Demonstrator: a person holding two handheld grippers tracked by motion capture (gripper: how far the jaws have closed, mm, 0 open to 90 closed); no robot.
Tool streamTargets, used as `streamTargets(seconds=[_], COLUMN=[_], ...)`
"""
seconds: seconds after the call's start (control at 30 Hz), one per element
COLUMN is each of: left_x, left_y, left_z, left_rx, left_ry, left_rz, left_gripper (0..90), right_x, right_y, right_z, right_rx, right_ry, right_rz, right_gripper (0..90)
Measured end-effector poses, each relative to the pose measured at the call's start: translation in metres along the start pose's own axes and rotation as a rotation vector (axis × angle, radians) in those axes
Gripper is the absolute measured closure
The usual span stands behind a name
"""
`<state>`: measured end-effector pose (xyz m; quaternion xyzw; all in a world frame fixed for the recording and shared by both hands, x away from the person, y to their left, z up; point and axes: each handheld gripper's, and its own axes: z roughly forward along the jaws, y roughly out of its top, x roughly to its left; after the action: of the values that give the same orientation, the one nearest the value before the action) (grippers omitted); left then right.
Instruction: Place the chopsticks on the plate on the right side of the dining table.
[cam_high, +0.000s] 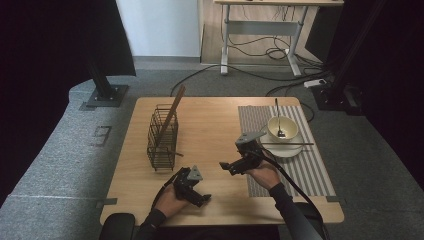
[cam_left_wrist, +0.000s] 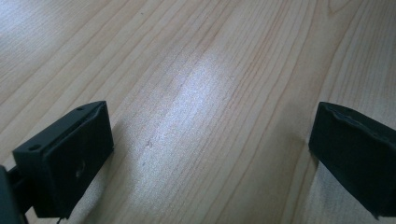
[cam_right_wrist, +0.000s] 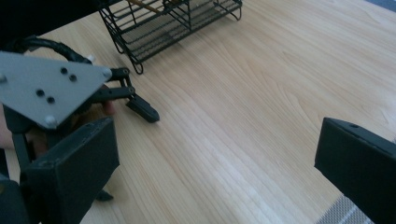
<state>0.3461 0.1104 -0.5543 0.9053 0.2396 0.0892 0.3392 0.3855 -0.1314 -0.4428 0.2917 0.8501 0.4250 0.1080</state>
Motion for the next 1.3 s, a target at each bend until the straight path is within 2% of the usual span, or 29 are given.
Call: streamTargets(seconds=[0.23, 0.6, 0.7, 0.77, 0.83, 1.03, 1.2, 1.3], left_x=[0.0, 0.0, 0.0, 0.0, 0.0, 0.0, 0.0, 0.0], left_y=[0.0, 0.0, 0.0, 0.0, 0.0, 0.0, 0.0, 0.0], left_z=[0.0, 0.0, 0.0, 0.0, 0.0, 0.0, 0.0, 0.0], left_rx=[0.0, 0.001, 0.0, 0.0, 0.002, 0.0, 0.0, -0.003], left_ry=[0.0, -0.001, -0.001, -0.001, 0.0, -0.002, -0.001, -0.002], left_rz=[0.001, 0.0, -0.001, -0.001, 0.001, -0.003, -0.002, -0.004], left_gripper=[0.0, 0.0, 0.0, 0.0, 0.0, 0.0, 0.0, 0.0], right_x=[0.011, 0.028, 0.033, 0.037, 0.04, 0.051, 0.056, 0.058], right_y=[0.015, 0.035, 0.04, 0.045, 0.048, 0.058, 0.066, 0.069], right_z=[0.009, 0.024, 0.029, 0.032, 0.035, 0.043, 0.048, 0.052], right_rx=[0.0, -0.002, 0.009, 0.017, 0.025, 0.028, 0.028, 0.023], right_ry=[0.007, 0.041, 0.045, 0.064, 0.056, 0.076, 0.097, 0.122], right_rz=[-0.04, -0.048, -0.069, -0.075, -0.09, -0.118, -0.124, -0.11], right_gripper=[0.0, 0.0, 0.0, 0.0, 0.0, 0.0, 0.0, 0.0])
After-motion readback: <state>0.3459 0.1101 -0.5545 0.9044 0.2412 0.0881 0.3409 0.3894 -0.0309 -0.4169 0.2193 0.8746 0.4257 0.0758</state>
